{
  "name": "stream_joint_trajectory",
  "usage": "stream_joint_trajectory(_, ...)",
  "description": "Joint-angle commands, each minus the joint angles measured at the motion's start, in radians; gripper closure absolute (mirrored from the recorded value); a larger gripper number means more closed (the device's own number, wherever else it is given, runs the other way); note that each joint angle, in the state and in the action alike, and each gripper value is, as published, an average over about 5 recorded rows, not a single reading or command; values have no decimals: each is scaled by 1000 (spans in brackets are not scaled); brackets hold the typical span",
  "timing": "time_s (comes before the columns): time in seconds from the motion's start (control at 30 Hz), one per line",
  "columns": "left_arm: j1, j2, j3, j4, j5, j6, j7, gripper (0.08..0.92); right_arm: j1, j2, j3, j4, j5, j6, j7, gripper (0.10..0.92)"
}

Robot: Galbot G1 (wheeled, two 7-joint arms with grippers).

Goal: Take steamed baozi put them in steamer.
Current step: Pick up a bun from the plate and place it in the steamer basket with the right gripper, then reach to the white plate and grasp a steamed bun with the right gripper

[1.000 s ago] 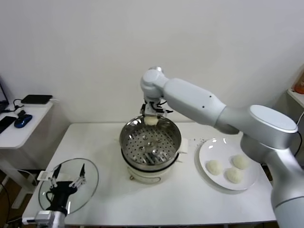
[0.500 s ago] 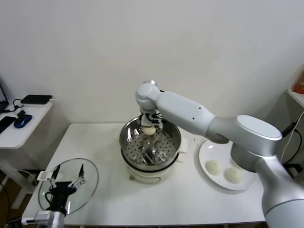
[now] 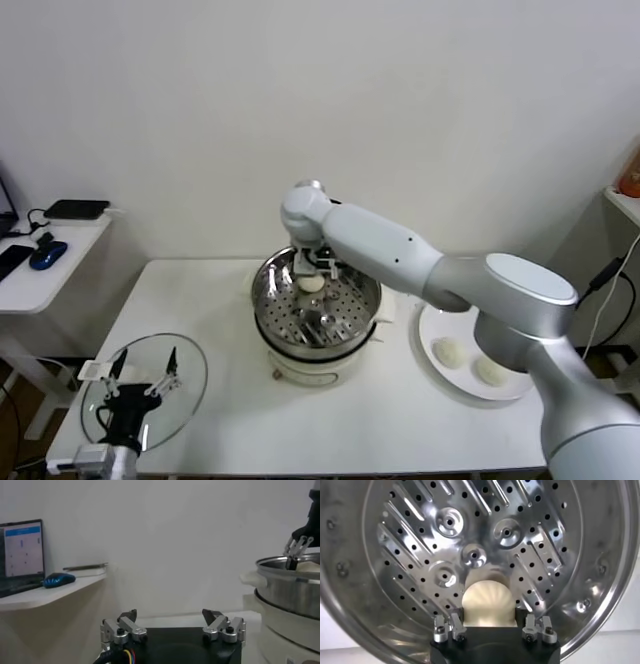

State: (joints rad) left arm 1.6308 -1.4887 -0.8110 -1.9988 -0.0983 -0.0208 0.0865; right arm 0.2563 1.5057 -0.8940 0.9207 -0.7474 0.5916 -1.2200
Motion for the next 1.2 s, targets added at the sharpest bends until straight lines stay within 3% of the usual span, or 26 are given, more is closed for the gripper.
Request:
stream_joint_trajectory(0.03, -1, -1, 0, 0, 6, 6, -13, 177, -9, 11, 19, -13, -46, 18, 3, 371)
stream_joint_trajectory(0.3, 0, 0, 0, 2, 3, 8, -12, 177, -15, 9, 28, -21, -57, 36, 13, 227)
stream_joint_trajectory(0.6, 3, -1, -3, -1, -3, 9, -12, 177, 19, -25, 22, 20, -2, 49, -4, 203)
stream_joint_trajectory(0.83, 7, -1, -4, -9, -4, 10, -11, 177, 167, -173, -87, 214, 263, 7, -59, 203)
stream_joint_trajectory(1.0, 8, -3, 0, -15, -5, 14, -11, 177, 281, -368, -167, 358, 461, -75, -76, 203)
stream_joint_trajectory(1.2, 7, -6, 6, -24, -4, 22, -11, 177, 359, -589, -231, 439, 688, -274, -68, 203)
